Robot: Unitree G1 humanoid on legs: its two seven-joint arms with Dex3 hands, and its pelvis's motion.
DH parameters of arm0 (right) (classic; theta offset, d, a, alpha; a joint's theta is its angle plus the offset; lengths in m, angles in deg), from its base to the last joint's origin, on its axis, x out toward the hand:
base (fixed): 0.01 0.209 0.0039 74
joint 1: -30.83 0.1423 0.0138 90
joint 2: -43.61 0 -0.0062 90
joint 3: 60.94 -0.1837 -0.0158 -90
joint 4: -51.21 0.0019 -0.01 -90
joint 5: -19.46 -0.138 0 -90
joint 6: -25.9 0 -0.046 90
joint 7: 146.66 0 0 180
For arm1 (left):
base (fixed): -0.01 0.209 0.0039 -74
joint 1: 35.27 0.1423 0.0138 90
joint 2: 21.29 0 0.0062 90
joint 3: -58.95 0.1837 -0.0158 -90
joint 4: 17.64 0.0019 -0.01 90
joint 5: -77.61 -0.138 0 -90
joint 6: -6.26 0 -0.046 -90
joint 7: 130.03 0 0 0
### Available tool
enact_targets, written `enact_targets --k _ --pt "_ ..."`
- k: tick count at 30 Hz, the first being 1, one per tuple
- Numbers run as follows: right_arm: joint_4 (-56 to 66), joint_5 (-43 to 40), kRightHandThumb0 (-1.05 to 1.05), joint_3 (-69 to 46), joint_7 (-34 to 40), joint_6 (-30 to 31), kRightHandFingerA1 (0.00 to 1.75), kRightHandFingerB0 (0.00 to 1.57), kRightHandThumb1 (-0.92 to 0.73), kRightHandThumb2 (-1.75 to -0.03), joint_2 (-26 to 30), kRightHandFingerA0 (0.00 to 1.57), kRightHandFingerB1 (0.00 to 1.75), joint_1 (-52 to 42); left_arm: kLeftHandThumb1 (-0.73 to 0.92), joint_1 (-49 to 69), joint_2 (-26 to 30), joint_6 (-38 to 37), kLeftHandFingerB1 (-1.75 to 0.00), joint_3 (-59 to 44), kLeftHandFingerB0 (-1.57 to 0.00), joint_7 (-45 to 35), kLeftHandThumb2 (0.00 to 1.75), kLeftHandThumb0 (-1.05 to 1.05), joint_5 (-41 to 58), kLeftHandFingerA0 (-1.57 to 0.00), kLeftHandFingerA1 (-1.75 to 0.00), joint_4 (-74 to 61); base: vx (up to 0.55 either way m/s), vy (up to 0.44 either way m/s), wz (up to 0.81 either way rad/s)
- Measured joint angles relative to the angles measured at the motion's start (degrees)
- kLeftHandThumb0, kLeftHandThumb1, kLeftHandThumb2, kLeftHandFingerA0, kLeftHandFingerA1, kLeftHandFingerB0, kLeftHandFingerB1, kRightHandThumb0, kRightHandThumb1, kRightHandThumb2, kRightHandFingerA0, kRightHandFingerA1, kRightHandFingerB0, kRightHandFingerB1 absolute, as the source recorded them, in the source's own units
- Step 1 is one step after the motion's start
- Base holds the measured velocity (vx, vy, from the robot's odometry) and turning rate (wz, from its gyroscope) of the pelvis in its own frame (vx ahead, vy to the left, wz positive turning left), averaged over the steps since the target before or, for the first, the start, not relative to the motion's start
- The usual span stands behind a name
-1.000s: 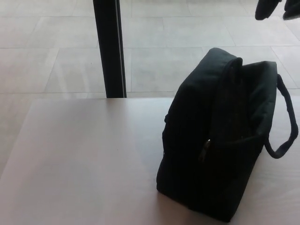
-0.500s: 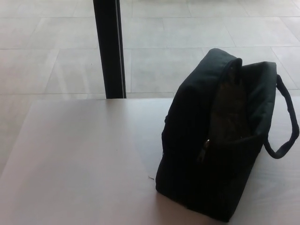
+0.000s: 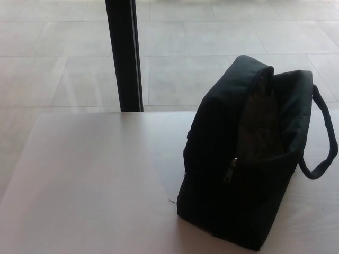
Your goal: The robot uses its right hand to pick up the cube kept on the middle of the desk and put it inside the bag next to it
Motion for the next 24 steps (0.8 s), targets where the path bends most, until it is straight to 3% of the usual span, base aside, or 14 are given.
enact_targets --k 1,6,7,16,17,18,19,22,23,24 --pt "1.1 -0.06 -0.75 -1.85 0.47 -0.08 0.56 0.19 -0.6 -0.97 -1.22 0.26 0.44 -3.27 0.2 0.0 0.0 0.0 -0.59 0.0 0.0 0.0 1.02 -0.59 0.0 -0.08 -0.64 0.0 0.0 0.0 0.0" --pt "4.88 -0.28 -0.73 -8.45 2.82 -0.55 0.54 0.19 -0.6 -0.95 -7.88 0.23 0.44 -15.69 0.24 -0.08 -0.01 0.0 -0.59 0.11 0.0 -0.01 1.04 -0.59 -0.01 -0.09 -0.64 0.01 0.0 0.0 0.0" --pt "5.45 -0.31 -0.7 -9.56 3.35 -0.66 0.45 0.26 -0.76 -0.63 -9.43 0.27 0.29 -17.94 0.23 -0.1 -0.01 0.0 -0.59 0.11 -0.01 0.0 1.04 -0.58 0.0 -0.1 -0.64 0.01 0.0 0.0 0.0" --pt "8.68 -0.61 -0.72 -18.16 9.85 -1.04 0.37 0.21 -0.81 -0.64 -25.91 0.14 0.29 -37.32 0.29 -0.32 -0.02 0.0 -0.58 0.15 0.0 0.01 1.07 -0.57 -0.01 -0.08 -0.63 0.06 0.0 0.0 0.0" --pt "8.79 -0.61 -0.73 -18.77 10.51 -1.04 0.37 0.22 -0.8 -0.65 -27.46 0.14 0.28 -38.78 0.44 -0.34 -0.02 0.0 -0.64 0.14 -0.1 0.02 1.12 -0.95 -0.01 -0.24 -0.74 0.08 0.0 0.0 0.0" --pt "8.92 -0.61 -0.73 -19.38 11.3 -1.03 0.37 0.22 -0.8 -0.65 -29.12 0.14 0.28 -40.3 0.44 -0.37 -0.02 0.0 -0.64 0.14 -0.1 0.03 1.12 -0.95 -0.02 -0.24 -0.74 0.13 0.0 0.0 0.0" --pt "9.03 -0.62 -0.73 -19.77 11.91 -1.03 0.38 0.22 -0.79 -0.64 -30.26 0.14 0.28 -41.35 0.51 -0.4 -0.02 0.0 -0.66 0.16 -0.08 0.03 0.93 -0.96 -0.02 -0.2 -0.79 0.17 0.0 0.0 0.0" --pt "9.39 -0.65 -0.76 -21.45 14.3 -1.0 0.39 0.2 -0.78 -0.64 -34.52 0.12 0.27 -44.9 0.41 -0.5 -0.02 0.0 -0.64 0.16 -0.09 0.03 1.08 -0.93 -0.02 -0.21 -0.74 0.37 0.0 0.0 0.0" --pt "9.41 -0.7 -0.37 -22.0 15.18 -0.99 0.52 0.0 -0.45 -1.05 -35.85 0.01 0.49 -45.92 0.3 -0.51 -0.02 0.0 -0.57 0.16 0.0 0.04 1.07 -0.56 -0.02 -0.08 -0.62 0.45 0.0 0.0 0.0" --pt "9.37 -0.73 -0.37 -22.38 15.99 -0.98 0.52 0.0 -0.45 -1.05 -36.94 0.01 0.49 -46.86 0.3 -0.51 -0.02 0.0 -0.57 0.16 0.0 0.04 1.07 -0.56 -0.02 -0.08 -0.62 0.49 0.0 0.0 0.0"
